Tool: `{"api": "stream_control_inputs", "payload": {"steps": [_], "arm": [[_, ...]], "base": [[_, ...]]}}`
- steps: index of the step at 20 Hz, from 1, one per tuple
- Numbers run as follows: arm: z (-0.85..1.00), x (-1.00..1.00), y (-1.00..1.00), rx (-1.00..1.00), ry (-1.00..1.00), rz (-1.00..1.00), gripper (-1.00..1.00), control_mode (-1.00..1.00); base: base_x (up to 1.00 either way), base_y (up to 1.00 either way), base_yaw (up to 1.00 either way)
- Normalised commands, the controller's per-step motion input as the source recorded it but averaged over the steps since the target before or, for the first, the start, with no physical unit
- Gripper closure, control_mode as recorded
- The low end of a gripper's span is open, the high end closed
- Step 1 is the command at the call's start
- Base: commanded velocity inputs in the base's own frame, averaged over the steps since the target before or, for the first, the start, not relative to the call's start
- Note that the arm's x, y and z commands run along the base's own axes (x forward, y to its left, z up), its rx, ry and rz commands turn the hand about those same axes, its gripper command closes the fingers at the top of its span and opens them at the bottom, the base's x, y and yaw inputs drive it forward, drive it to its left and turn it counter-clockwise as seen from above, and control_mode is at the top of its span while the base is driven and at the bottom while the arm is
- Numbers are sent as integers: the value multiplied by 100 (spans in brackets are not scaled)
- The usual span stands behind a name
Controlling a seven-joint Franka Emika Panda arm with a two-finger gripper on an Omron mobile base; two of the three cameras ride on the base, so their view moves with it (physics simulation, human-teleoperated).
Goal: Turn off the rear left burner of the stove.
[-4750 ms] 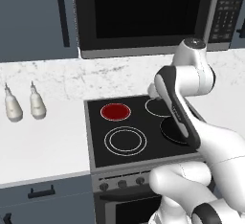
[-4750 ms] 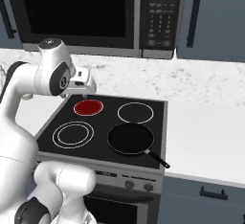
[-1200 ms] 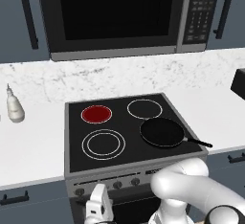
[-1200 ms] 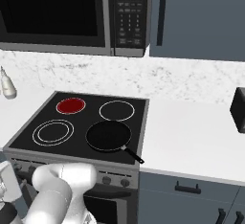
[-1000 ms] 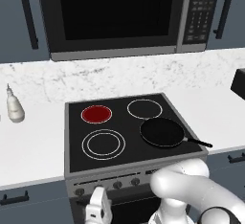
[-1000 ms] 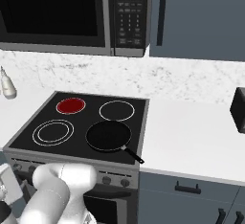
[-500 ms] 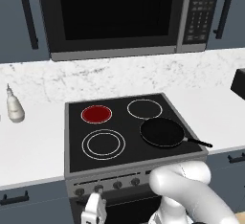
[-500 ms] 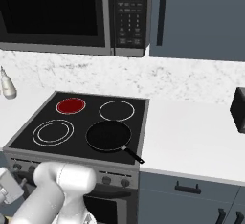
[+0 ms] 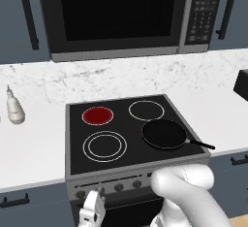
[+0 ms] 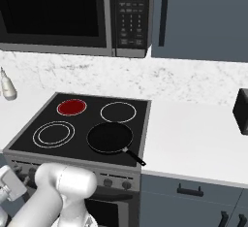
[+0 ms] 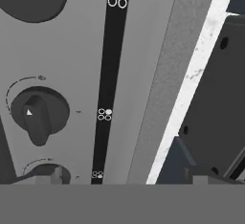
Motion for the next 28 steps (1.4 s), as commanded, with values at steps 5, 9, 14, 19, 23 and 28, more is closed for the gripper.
{"api": "stream_control_inputs", "payload": {"steps": [5,9,14,19,23,28], "arm": [[-24,1,0,0,0,0,-100,-100],[-29,1,0,0,0,0,-100,-100],[-4,23,0,0,0,0,-100,-100],[-4,26,0,0,0,0,-100,-100],[-27,2,0,0,0,0,-100,-100],[-26,2,0,0,-3,4,-100,-100]], "base": [[0,0,0],[0,0,0],[0,0,0],[0,0,0],[0,0,0],[0,0,0]]}}
